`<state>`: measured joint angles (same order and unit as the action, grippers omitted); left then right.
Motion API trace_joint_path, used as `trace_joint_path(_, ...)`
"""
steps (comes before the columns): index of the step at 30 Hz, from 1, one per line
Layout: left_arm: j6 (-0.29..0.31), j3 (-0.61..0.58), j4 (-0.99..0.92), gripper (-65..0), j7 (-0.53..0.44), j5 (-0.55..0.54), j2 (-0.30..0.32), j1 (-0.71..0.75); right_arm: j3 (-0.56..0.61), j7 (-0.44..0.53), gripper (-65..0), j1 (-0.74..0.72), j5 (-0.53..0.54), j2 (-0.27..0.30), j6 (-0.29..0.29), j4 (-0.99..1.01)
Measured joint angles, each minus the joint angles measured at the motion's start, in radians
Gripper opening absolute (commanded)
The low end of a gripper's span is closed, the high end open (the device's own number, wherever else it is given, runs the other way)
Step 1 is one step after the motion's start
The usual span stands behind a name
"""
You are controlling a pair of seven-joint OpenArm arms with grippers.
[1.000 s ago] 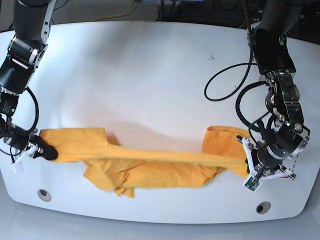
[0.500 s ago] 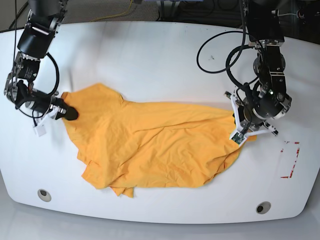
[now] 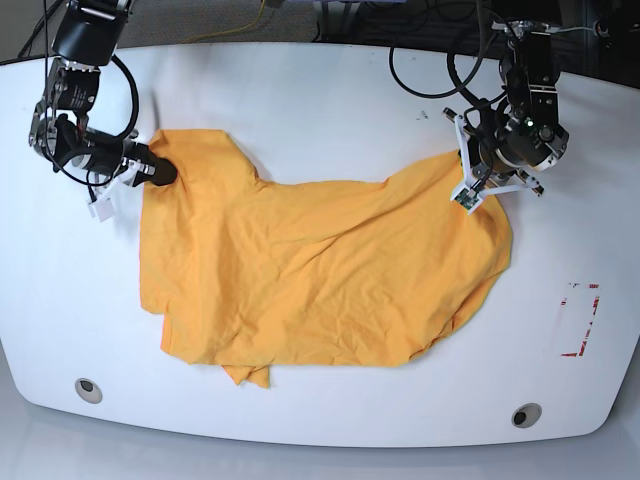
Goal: Layout the t-shirt on the table in an organized manner, then fold the t-shirt properly
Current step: 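Swing the held t-shirt across the table and lower it flat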
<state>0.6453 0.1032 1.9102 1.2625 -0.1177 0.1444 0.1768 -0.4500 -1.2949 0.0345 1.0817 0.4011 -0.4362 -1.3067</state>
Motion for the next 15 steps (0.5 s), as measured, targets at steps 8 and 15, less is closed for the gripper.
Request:
trace_joint_path(8,0.000,0.071,0.002,-61.9,-0.016,0.015,0.035,0.092,0.000,-0.011,-65.0,0.070,-0.004,0.008,0.000,-0.017)
trace_joint_path(15,0.004,0.072,0.002,-61.9,-0.071,0.011,0.062,0.121,0.000,-0.006,-65.0,0.061,-0.001,0.009,-0.001,-0.025)
